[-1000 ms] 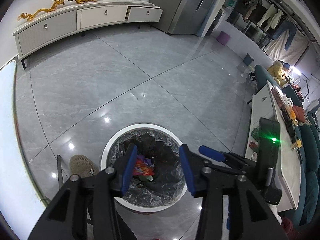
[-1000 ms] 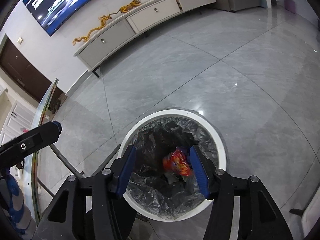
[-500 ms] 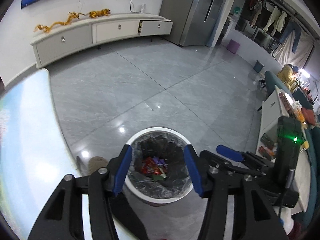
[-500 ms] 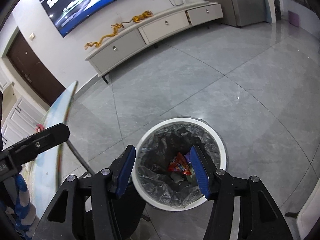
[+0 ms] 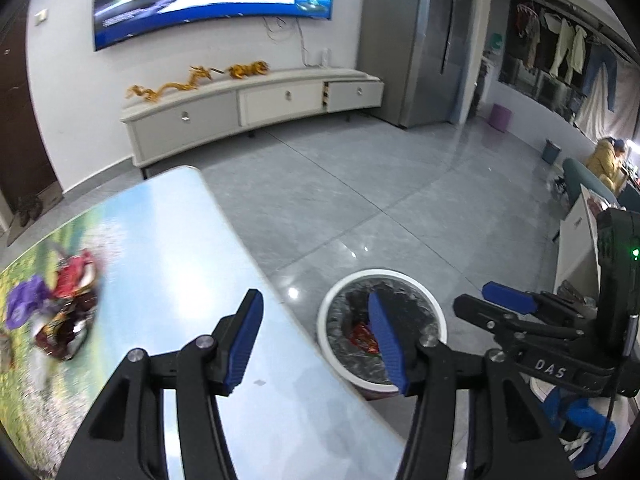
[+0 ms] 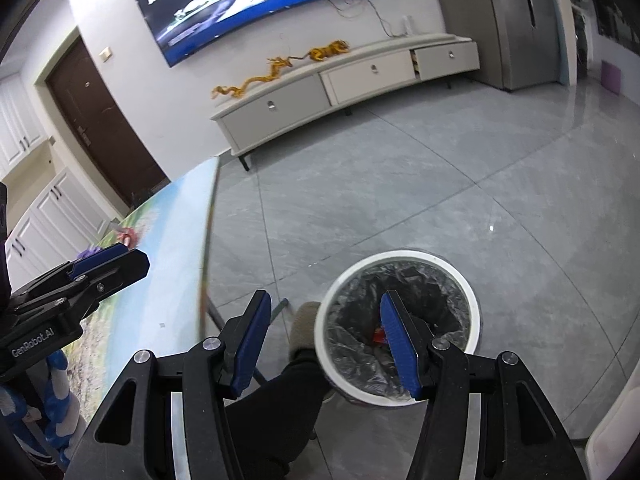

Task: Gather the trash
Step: 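Move both open tools back over the table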

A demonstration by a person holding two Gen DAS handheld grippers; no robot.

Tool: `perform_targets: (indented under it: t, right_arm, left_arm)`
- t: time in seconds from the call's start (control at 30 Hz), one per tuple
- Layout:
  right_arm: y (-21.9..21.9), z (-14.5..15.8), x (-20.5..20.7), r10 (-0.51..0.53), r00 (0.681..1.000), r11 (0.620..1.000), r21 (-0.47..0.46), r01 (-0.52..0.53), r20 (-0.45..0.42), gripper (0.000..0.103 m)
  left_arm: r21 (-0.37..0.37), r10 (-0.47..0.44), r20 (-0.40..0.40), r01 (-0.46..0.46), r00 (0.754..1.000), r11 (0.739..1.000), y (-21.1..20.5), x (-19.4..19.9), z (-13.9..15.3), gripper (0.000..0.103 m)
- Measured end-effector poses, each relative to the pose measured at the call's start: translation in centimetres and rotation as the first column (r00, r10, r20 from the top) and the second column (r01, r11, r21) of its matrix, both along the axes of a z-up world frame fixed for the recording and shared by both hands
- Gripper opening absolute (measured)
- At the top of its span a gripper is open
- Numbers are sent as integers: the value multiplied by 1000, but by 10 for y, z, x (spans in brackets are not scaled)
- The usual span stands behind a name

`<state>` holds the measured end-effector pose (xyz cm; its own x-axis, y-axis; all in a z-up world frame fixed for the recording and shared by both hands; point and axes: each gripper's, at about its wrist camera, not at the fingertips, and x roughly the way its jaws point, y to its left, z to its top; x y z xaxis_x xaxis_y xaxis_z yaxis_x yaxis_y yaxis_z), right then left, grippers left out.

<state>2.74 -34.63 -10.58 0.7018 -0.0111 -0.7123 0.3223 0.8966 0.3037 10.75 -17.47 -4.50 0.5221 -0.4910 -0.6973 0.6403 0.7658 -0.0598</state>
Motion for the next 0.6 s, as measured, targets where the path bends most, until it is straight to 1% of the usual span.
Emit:
perform_targets:
  t: [0.03, 0.07, 0.23, 0.47, 0.6]
  right_arm:
    - [5, 3, 0, 6, 1000, 1000, -6, -6, 2, 57]
    - [11, 8, 0, 15, 1000, 1000, -15, -14, 6, 58]
    - [40, 24, 2, 60, 998, 997, -50, -59, 18, 59]
    - [85, 45, 6, 127, 991, 987, -99, -123, 35, 59]
    - [112, 55, 11, 164, 986, 979, -132, -158, 35, 59]
  left_arm:
    - [-7, 10, 10, -10, 1000, 1000, 7, -1, 3, 66]
    - [-16, 24, 27, -24, 999, 1000, 17, -3, 7, 70]
    - [-48, 78, 83, -74, 993, 996, 57, -13, 23, 70]
    - [-94, 161, 145, -148, 976, 985, 112, -23, 39, 71]
    - [-131, 202, 154, -182, 967, 974, 142, -23, 46, 71]
